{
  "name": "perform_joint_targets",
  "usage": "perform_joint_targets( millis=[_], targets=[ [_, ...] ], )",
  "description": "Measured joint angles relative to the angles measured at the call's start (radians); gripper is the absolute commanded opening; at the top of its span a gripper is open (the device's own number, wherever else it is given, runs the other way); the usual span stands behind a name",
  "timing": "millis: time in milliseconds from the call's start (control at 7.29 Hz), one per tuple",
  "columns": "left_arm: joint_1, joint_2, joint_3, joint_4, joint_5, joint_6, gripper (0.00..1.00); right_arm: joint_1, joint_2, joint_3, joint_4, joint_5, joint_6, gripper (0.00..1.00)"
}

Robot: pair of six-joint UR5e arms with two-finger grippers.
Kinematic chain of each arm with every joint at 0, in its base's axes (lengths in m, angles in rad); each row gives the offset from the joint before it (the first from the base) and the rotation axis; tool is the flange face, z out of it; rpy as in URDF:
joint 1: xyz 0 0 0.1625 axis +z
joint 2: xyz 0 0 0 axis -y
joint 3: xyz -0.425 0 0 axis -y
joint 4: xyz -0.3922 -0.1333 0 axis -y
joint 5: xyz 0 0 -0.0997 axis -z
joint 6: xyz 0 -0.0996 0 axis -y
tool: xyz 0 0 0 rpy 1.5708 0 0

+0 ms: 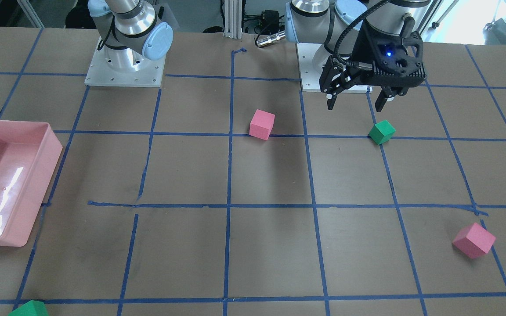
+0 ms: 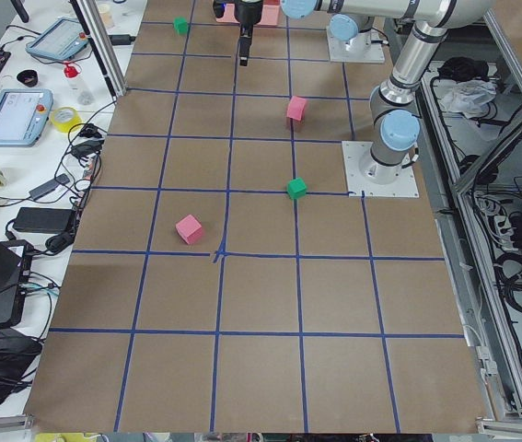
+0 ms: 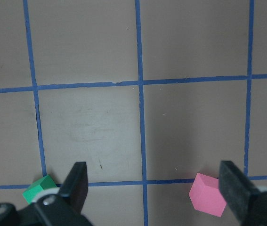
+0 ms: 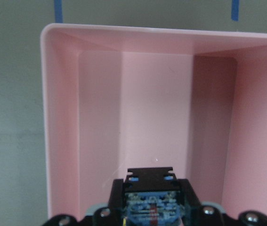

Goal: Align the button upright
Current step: 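Lift the button switch out of the bin with the right gripper, then carry the switch to the table center and set it down on its side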

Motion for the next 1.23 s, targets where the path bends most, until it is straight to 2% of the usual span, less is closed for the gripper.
perform_joint_targets(
  millis=[274,549,960,1234],
  targets=[
    [0.000,0.000,0.000,0.000,-0.001,0.000,1.00,0.121,-0.031,-0.076,0.096,0.010,0.106,0.00],
    [0.001,0.000,0.000,0.000,-0.001,0.000,1.00,0.340,-0.033,-0.092,0.087,0.020,0.306,0.00],
    [0.001,0.001,0.000,0.000,0.001,0.000,1.00,0.674,0.051,-0.088,-0.020,0.029,0.723,0.00],
    [0.001,0.001,0.000,0.000,0.000,0.000,1.00,0.804,0.145,-0.082,-0.141,0.084,0.902,0.00]
  ],
)
